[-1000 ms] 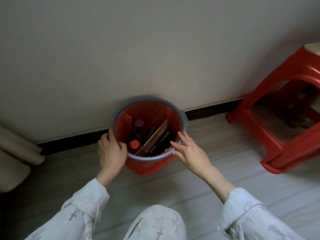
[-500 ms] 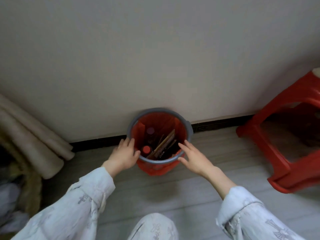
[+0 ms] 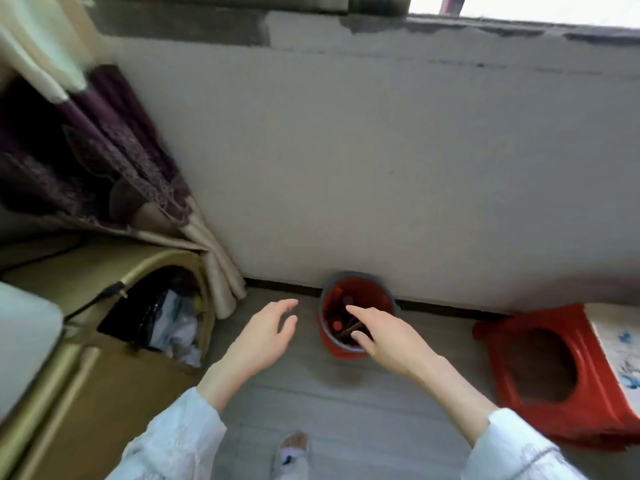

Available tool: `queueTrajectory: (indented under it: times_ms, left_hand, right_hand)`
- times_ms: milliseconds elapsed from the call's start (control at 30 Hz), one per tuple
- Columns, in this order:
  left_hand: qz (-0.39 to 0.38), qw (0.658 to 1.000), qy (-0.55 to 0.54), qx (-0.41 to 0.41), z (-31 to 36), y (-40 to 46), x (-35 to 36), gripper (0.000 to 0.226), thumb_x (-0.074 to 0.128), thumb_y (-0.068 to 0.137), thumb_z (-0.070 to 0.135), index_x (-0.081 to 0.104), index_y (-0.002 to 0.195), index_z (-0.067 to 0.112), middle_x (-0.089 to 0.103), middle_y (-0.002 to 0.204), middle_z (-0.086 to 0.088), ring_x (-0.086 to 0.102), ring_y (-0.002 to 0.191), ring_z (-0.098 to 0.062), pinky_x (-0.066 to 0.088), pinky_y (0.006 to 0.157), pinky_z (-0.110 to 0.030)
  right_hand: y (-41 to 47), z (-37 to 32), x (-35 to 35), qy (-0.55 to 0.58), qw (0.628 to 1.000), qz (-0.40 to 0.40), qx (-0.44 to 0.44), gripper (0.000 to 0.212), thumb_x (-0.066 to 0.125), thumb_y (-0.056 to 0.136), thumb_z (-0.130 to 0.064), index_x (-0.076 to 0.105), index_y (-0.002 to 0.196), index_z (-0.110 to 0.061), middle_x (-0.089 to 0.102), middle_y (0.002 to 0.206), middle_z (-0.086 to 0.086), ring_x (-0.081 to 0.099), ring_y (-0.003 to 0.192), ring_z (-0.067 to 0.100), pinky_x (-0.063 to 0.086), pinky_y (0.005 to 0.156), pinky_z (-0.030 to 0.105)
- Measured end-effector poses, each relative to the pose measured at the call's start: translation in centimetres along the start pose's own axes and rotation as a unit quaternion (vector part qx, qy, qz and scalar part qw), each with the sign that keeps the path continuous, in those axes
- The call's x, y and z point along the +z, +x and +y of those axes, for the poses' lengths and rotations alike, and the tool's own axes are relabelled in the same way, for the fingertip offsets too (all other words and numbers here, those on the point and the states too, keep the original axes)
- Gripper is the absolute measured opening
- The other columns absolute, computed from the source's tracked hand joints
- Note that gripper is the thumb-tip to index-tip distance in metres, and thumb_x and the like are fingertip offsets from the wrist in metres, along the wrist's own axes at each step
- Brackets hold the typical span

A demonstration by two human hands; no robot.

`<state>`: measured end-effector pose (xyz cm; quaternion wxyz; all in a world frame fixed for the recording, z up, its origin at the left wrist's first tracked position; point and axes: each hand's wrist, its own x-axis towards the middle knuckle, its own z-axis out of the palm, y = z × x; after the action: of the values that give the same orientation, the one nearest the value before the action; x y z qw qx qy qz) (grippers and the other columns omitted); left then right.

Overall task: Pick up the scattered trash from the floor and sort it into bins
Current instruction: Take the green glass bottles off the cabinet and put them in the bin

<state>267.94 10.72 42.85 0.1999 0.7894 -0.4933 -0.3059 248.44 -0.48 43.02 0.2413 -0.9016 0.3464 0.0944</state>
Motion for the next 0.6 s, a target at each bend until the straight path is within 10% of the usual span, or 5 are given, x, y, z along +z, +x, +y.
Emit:
queueTrajectory:
  times_ms: [600]
  left_hand:
    - [0.311, 0.907, -0.190, -0.213, -1.7, -28.9, -14.9, 0.026, 0.045, 0.095, 0.017, 0.061, 0.117, 0.019, 0.063, 0.114, 0.003, 0.058, 0.107, -0.012, 0.042, 0.093, -0.023]
  right_hand:
    - [-7.8, -27.9, -7.0, 0.021, 0.961, -0.018, -0.277, 0.042, 0.045, 0.096, -0.031, 0.040, 0.137, -0.022, 0.063, 0.119, -0.004, 0.055, 0.113, 0.016, 0.042, 0.093, 0.027]
